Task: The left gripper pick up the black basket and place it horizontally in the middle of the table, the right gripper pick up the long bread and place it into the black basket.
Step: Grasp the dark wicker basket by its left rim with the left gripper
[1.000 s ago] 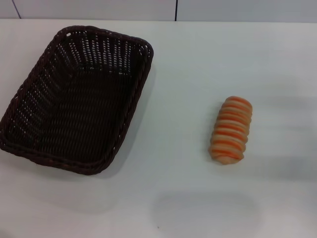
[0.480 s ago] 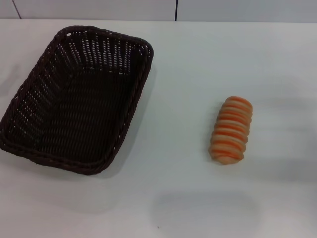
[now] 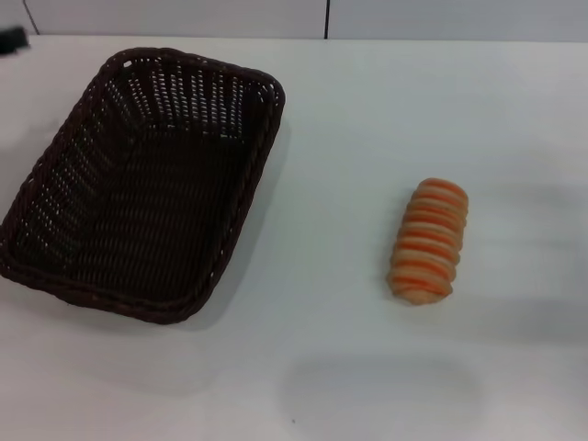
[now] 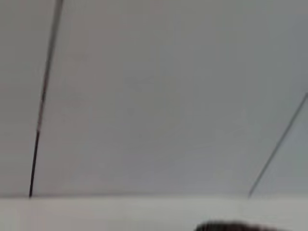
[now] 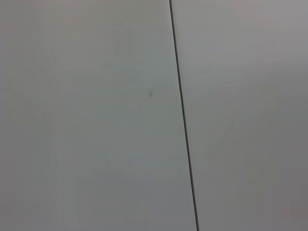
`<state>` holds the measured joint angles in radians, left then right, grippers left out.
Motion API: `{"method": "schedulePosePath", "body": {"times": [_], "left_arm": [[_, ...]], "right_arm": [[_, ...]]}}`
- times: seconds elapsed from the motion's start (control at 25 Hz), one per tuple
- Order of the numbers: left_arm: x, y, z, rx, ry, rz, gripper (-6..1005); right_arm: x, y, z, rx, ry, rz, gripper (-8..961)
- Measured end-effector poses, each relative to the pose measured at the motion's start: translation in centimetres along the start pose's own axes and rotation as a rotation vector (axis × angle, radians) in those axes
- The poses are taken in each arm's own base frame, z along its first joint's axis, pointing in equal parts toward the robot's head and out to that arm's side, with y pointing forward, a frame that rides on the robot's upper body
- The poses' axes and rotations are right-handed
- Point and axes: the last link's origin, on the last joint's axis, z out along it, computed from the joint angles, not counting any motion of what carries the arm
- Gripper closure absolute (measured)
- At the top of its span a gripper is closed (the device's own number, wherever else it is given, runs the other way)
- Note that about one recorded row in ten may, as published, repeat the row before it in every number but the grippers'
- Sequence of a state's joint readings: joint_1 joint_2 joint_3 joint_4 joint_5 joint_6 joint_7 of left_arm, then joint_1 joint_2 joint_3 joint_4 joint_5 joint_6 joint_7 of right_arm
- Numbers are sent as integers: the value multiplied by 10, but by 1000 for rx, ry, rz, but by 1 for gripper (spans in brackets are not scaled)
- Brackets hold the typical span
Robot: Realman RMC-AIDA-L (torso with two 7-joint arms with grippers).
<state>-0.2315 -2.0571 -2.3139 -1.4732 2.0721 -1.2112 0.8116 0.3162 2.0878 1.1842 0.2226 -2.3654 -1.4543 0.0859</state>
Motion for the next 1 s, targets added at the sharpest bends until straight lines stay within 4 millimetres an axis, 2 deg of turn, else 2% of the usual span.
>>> {"method": "schedulePosePath", "body": {"times": [0.12,0.24,0.28,0.36,0.68,1.0], "left_arm": [[2,14,9,43,-104,64,184],[2,17,11,51,-128,75,187],[-2,25,19,72,-195,103,188],[-4,27,22,74,-217,112,189],[-24,19,31,86,-277,88,196],[-38,19,39,68,-323,70,203]], "right_arm": [[0,0,0,0,-1,0,347],[0,0,1,-1,-2,1,347],[0,1,1,-1,-2,1,347],[0,1,1,-1,-2,1,347],[0,1,1,-1,-4,2,346],[-2,1,3,-5,-17,2,346]]}}
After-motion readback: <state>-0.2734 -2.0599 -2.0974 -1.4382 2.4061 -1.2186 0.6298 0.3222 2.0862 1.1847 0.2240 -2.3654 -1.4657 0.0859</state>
